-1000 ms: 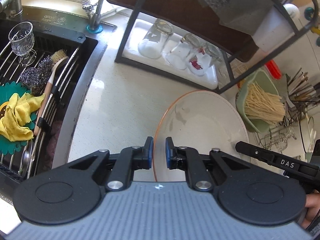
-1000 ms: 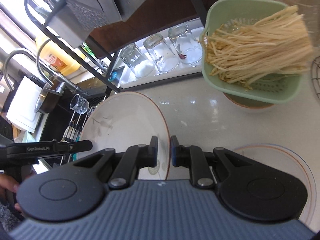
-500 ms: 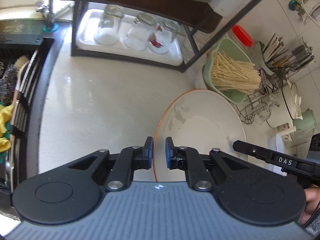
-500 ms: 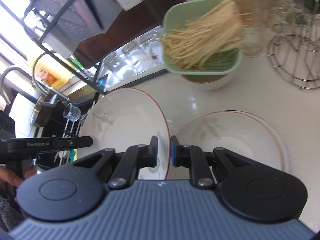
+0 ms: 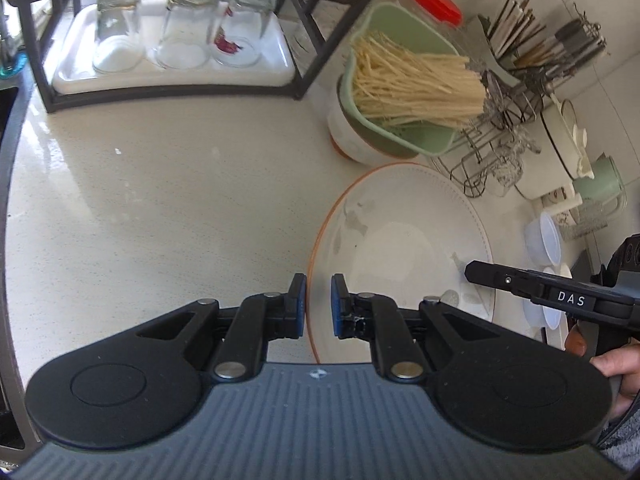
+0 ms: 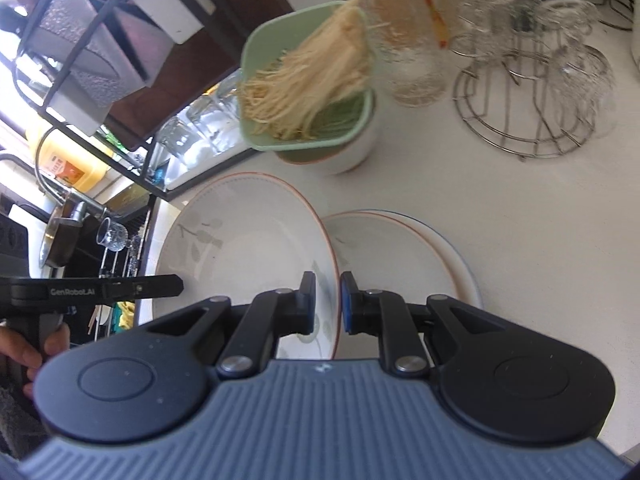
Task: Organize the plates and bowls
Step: 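Lift the small leaf-pattern plate and carry it toward the plate stack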
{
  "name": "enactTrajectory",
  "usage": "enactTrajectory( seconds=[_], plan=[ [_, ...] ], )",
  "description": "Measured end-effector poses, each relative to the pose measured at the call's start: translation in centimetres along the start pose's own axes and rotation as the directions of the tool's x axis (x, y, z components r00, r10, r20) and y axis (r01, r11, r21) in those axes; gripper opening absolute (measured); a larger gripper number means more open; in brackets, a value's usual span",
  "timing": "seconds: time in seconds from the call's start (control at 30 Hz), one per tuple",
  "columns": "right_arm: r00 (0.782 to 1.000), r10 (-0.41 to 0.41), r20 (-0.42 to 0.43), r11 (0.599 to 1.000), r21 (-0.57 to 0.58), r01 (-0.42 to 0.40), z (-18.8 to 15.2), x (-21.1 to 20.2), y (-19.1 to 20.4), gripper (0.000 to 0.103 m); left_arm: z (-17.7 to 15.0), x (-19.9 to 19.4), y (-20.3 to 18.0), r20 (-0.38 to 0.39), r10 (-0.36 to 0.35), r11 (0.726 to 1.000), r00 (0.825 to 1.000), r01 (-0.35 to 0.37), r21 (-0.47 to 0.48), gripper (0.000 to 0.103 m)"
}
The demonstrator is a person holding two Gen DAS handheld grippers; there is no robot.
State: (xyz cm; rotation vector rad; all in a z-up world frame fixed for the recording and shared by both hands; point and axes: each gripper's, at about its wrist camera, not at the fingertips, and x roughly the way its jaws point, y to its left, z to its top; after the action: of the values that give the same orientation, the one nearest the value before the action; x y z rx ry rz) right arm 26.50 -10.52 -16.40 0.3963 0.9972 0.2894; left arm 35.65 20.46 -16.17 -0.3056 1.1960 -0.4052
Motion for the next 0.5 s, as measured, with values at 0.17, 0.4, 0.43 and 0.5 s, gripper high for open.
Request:
enactTrajectory(
  seconds=[0.17, 0.4, 0.43, 0.5],
  plan=[
    [0.998, -0.045, -0.035, 0.999, -0.002, 0.045, -0.9, 0.4, -1.4, 0.016, 0.3, 1.6, -1.6, -0.044, 0.025, 0.998, 0.999, -0.022, 0.054, 0.014],
    [0.999, -0.037, -0.037, 0.998, 0.057, 0.039, -1.7, 0.8, -3.2, 0.016, 0.8, 3.5, -2.7, -0.090, 0.044, 0.996, 0.995, -0.036, 0.087, 0.014],
    [0.999, -0.040, -0.036, 0.997, 0.060, 0.042, -1.8, 0.8, -3.4, 0.016, 0.9, 3.7, -2.8, -0.095, 0.045, 0.995, 0.994, -0.037, 0.089, 0.014],
    [0.998, -0.040, -0.038, 0.997, 0.065, 0.043, -1.9, 0.8, -3.7, 0.016, 0.9, 4.1, -2.9, -0.101, 0.049, 0.995, 0.994, -0.039, 0.093, 0.014]
  ],
)
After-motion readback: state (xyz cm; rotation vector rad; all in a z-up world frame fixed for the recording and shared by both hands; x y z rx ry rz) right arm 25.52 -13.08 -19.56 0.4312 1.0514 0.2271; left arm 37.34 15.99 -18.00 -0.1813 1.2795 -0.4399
